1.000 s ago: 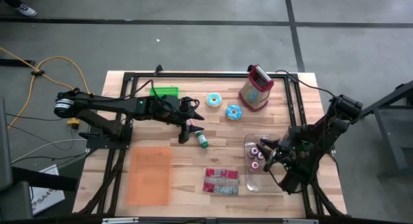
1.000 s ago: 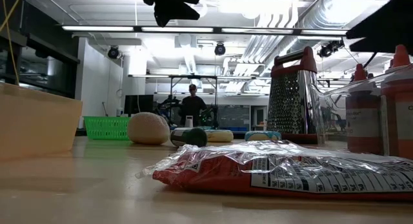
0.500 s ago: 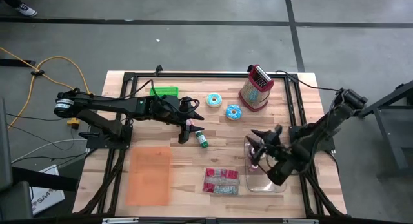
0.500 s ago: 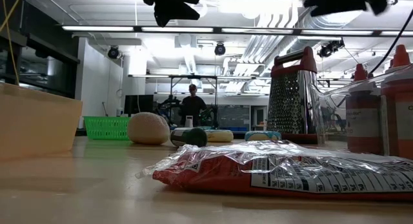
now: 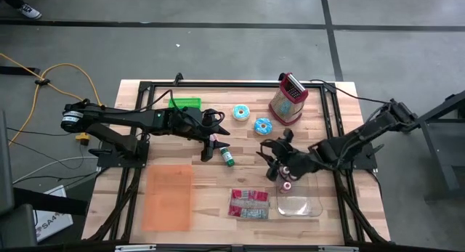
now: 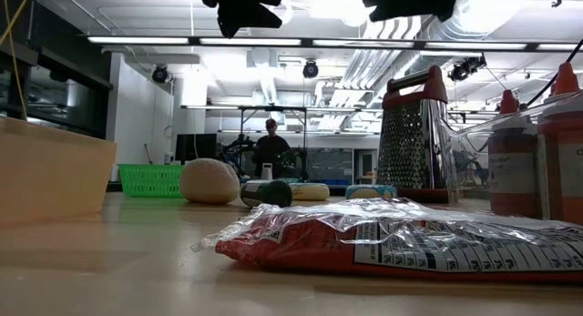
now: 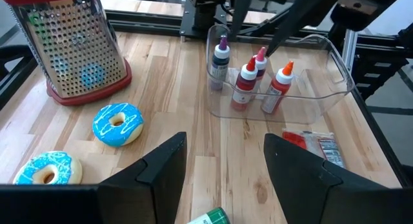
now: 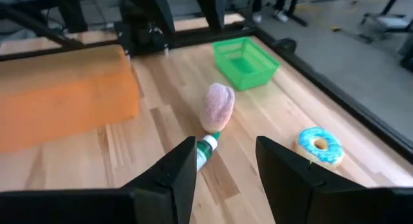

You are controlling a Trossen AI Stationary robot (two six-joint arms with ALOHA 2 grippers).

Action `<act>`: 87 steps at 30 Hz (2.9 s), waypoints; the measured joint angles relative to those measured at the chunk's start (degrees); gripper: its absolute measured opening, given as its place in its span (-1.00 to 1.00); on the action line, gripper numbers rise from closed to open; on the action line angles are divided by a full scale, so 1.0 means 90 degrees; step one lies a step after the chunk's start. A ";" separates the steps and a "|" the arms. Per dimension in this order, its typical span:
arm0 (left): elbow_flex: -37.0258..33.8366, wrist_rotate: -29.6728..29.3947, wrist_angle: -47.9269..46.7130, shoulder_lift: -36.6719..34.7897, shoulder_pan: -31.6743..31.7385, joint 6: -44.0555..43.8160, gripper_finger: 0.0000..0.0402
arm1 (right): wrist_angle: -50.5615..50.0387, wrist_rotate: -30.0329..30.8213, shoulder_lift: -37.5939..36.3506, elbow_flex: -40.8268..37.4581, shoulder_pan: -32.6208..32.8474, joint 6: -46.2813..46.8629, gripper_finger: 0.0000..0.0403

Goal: Pick & Place Food Item
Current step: Put the green paint bottle into the transparent bin

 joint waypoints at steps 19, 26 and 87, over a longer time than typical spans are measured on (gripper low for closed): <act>-0.0002 0.0002 0.0000 0.0000 0.0002 0.0000 -0.01 | 0.0000 -0.0721 0.0005 0.0000 -0.0264 -0.0429 -0.26; -0.0002 0.0000 0.0021 0.0000 0.0000 0.0000 -0.01 | 0.0000 -0.0721 0.0005 0.0000 -0.0261 -0.0593 -0.26; 0.0000 -0.2075 -0.1035 0.1420 -0.0476 -0.5888 -0.01 | -0.0943 -0.0705 0.0012 -0.0007 -0.0247 -0.0769 -0.26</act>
